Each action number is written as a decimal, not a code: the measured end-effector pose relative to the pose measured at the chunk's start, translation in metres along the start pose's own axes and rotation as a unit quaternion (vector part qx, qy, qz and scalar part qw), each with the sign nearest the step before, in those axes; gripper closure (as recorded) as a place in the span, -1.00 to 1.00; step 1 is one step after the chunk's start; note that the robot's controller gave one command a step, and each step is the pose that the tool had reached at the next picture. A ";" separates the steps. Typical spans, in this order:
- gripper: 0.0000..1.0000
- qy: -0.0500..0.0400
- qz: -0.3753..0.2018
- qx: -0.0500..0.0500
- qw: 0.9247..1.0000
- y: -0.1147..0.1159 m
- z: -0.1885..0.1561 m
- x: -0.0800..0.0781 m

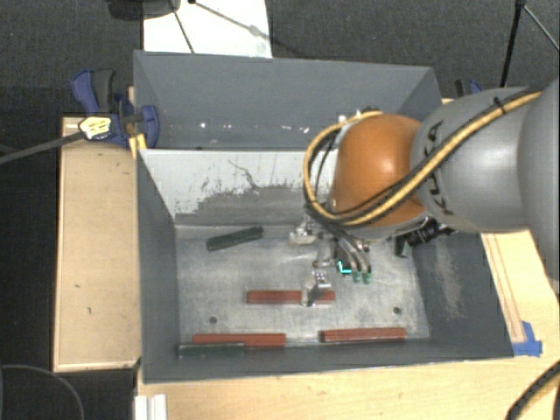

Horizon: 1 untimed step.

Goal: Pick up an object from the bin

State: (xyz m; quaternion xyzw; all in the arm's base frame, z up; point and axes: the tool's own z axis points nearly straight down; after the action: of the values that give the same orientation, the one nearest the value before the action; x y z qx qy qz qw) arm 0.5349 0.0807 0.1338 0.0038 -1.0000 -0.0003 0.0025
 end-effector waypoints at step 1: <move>-1.00 -0.004 0.001 0.000 1.000 0.000 -0.003 -0.002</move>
Offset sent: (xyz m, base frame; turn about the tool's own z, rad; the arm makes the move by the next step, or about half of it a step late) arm -0.0369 -0.0029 -0.0603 0.1197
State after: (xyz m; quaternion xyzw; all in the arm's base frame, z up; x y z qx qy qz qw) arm 0.5369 0.0804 0.1371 0.0028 -1.0000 -0.0005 -0.0010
